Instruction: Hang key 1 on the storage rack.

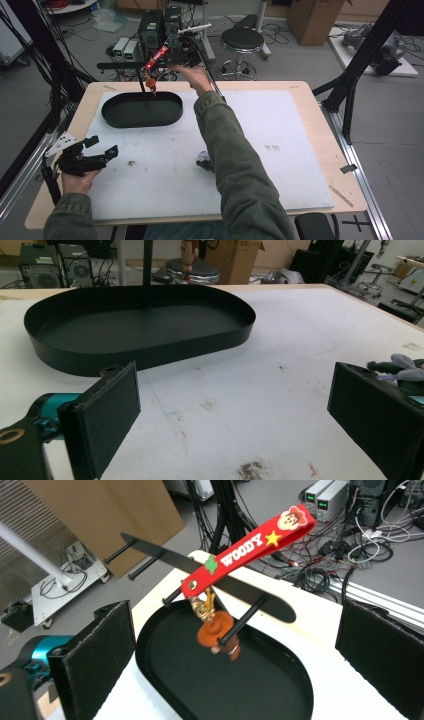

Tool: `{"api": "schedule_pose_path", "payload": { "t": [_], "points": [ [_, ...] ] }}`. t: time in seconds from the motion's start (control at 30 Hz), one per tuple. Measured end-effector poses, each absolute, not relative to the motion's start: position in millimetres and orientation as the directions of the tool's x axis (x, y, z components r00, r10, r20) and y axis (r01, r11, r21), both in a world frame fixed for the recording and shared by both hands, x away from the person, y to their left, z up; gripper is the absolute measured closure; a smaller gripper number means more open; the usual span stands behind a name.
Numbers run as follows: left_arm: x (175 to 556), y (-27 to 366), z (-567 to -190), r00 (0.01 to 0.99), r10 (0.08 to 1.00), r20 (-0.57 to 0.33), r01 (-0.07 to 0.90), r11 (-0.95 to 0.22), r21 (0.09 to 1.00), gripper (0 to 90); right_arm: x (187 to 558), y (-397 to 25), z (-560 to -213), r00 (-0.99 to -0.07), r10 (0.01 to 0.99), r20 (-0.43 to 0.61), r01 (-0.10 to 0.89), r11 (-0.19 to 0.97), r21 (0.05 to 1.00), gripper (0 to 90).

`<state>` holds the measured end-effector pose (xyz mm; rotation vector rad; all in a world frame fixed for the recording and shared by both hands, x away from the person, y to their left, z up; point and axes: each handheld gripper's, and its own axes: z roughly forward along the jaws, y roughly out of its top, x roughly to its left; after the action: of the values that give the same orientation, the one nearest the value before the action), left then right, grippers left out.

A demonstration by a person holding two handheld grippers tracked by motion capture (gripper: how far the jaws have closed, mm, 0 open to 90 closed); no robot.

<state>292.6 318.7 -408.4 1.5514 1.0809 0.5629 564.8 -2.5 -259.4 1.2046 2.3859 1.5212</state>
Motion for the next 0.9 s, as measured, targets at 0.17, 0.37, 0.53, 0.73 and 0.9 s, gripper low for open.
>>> {"api": "schedule_pose_path", "payload": {
  "t": [0.17, 0.37, 0.53, 0.73, 0.9],
  "points": [
    [292.4, 318.9, -408.3, 0.468, 0.863, -0.191, 0.336, 0.026, 0.942, 7.0, 556.7, -4.2, -256.7, -0.704, 0.638, 0.313, 0.563, 0.233, 0.793, 2.0],
    [292.2, 318.9, -408.1, 0.467, 0.863, -0.192, 0.336, 0.027, 0.942, 7.0, 547.5, -8.6, -259.6, -0.707, 0.645, 0.291, 0.568, 0.271, 0.777, 2.0],
    [292.2, 318.8, -408.0, 0.468, 0.863, -0.191, 0.336, 0.026, 0.942, 7.0, 541.4, -15.3, -261.4, -0.708, 0.648, 0.281, 0.565, 0.281, 0.776, 2.0],
    [292.4, 318.7, -408.0, 0.468, 0.863, -0.189, 0.335, 0.025, 0.942, 7.0, 528.6, -28.0, -260.1, -0.718, 0.654, 0.238, 0.543, 0.313, 0.779, 2.0],
    [292.1, 318.3, -407.8, 0.467, 0.864, -0.189, 0.333, 0.027, 0.943, 7.0, 518.2, -41.6, -261.8, -0.719, 0.662, 0.213, 0.53, 0.324, 0.784, 2.0]
  ]
}}
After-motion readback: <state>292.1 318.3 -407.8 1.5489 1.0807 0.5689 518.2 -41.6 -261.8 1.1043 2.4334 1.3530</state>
